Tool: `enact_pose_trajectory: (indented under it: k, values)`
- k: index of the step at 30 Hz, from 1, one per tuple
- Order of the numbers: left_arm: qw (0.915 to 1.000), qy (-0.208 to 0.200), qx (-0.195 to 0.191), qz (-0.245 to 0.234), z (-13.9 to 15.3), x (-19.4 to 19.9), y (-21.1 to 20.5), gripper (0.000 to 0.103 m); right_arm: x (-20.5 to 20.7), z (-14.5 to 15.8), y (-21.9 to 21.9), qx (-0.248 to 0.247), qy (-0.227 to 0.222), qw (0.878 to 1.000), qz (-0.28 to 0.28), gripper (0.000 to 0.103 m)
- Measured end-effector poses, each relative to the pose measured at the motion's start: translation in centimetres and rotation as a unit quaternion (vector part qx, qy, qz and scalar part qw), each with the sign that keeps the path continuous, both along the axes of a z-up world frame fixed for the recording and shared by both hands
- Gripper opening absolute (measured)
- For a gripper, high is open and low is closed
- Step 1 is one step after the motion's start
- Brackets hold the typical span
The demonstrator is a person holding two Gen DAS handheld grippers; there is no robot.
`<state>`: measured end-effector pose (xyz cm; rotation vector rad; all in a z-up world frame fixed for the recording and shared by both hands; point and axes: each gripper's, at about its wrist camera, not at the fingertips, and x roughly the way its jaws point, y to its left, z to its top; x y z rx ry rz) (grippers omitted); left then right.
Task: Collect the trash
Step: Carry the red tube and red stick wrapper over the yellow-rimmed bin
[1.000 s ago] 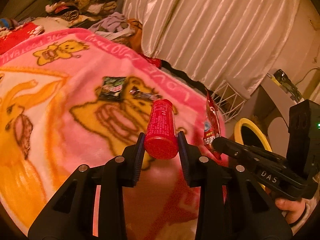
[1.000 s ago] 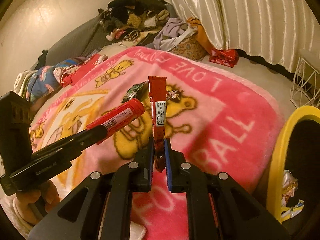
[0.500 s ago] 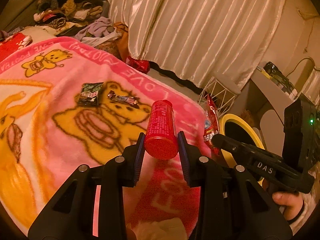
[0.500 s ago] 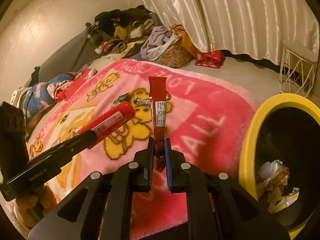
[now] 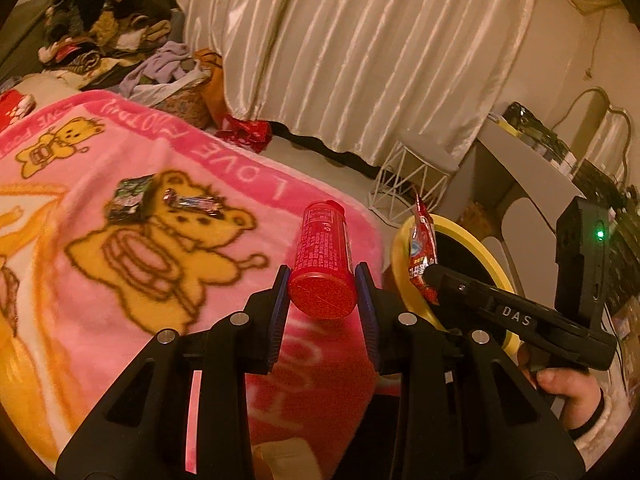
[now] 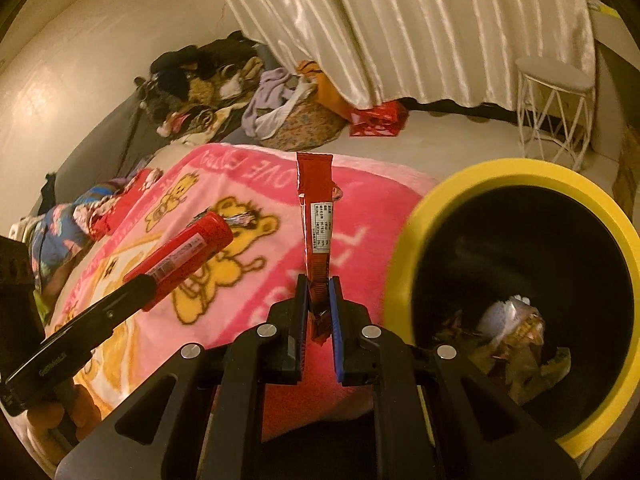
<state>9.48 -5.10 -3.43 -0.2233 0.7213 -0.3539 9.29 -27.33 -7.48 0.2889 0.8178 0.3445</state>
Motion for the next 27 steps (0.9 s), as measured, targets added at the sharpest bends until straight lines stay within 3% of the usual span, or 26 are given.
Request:
enact_pose_trajectory:
  k: [27]
  values:
    - [0.9966,-0.021,0.021,-0.076,1.0,-0.7,-7.0,0.026,-0.8,0.0,-5.9,0.021,0.002,0.997,-0.068,0.010]
